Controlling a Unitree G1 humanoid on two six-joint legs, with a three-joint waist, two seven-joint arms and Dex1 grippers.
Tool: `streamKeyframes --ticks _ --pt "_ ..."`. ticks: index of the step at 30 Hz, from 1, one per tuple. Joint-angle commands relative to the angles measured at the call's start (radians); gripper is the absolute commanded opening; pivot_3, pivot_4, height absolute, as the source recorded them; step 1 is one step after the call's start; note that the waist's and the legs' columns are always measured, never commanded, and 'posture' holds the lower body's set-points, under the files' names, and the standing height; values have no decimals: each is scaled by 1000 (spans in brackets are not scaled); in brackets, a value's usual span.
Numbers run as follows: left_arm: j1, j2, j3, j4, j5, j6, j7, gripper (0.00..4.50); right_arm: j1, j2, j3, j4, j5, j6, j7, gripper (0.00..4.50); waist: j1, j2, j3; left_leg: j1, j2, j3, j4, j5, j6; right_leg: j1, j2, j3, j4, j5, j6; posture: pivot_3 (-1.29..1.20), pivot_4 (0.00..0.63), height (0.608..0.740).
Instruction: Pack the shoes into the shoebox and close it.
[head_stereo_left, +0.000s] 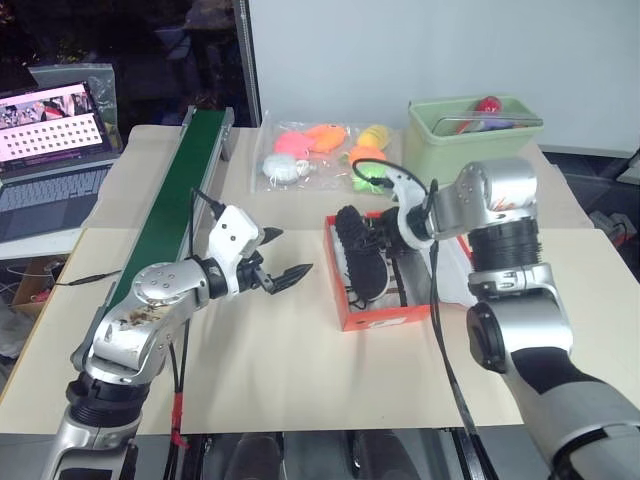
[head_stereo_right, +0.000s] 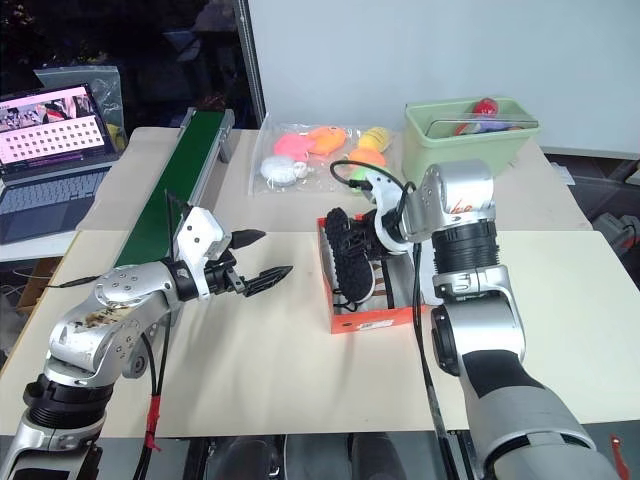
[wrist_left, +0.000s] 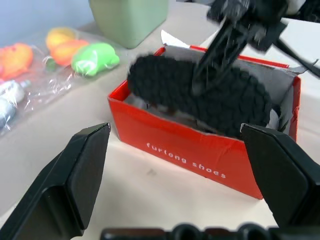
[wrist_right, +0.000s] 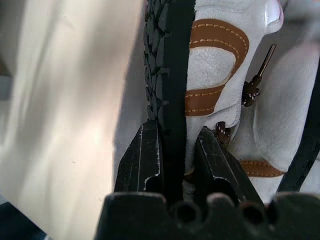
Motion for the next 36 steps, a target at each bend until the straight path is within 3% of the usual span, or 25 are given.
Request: streamKeyframes --ticks 1,7,15,21,23,26,28,29,36 --pt "-34 6 7 -15 16 -35 -8 4477 15 0 -12 -73 29 7 -29 416 -2 0 0 0 0 0 0 0 0 0 0 0 0 0 0 0 150 729" --pt "-50 -7 -6 1 32 -53 -19 4477 106 68 9 -124 3 -9 -100 416 -4 0 0 1 0 0 0 0 0 1 0 0 0 0 0 0 150 729" --pt "-71 -20 -19 31 55 -73 -28 4477 221 126 181 -45 -63 -193 -131 416 -10 -1 -3 5 1 0 0 0 0 5 1 0 0 0 0 0 150 729" --pt "-85 -27 -17 45 68 -76 -32 4477 298 147 248 21 -98 -296 -126 416 -32 -5 -13 35 3 0 -2 -1 0 36 4 0 -11 -2 1 0 150 729" --pt "-85 -27 -17 48 71 -77 -35 4477 304 150 252 20 -98 -315 -120 416 -32 -5 -17 44 3 0 -4 -1 0 46 4 0 -14 -6 8 0 150 729" --pt "-81 -25 -14 45 73 -76 -39 4477 294 148 239 14 -102 -344 -114 416 -30 -6 -24 48 4 -1 -4 -1 0 49 4 0 -14 -8 8 0 150 729" --pt "-81 -23 -14 47 74 -75 -43 4500 274 134 224 6 -105 -374 -104 1350 -30 -6 -25 48 4 -1 -4 -1 0 49 4 0 -14 -8 8 0 150 729" --pt "-82 -23 -14 48 75 -75 -44 4500 263 130 204 2 -102 -380 -104 1511 -30 -6 -25 47 4 -1 -4 -1 0 49 4 0 -14 -8 7 0 150 729" --pt "-84 -26 -16 56 78 -76 -51 4500 185 114 109 -86 -60 -261 -104 3918 -27 -4 -24 27 2 -1 -4 -1 0 27 3 1 -11 -3 0 0 150 729"
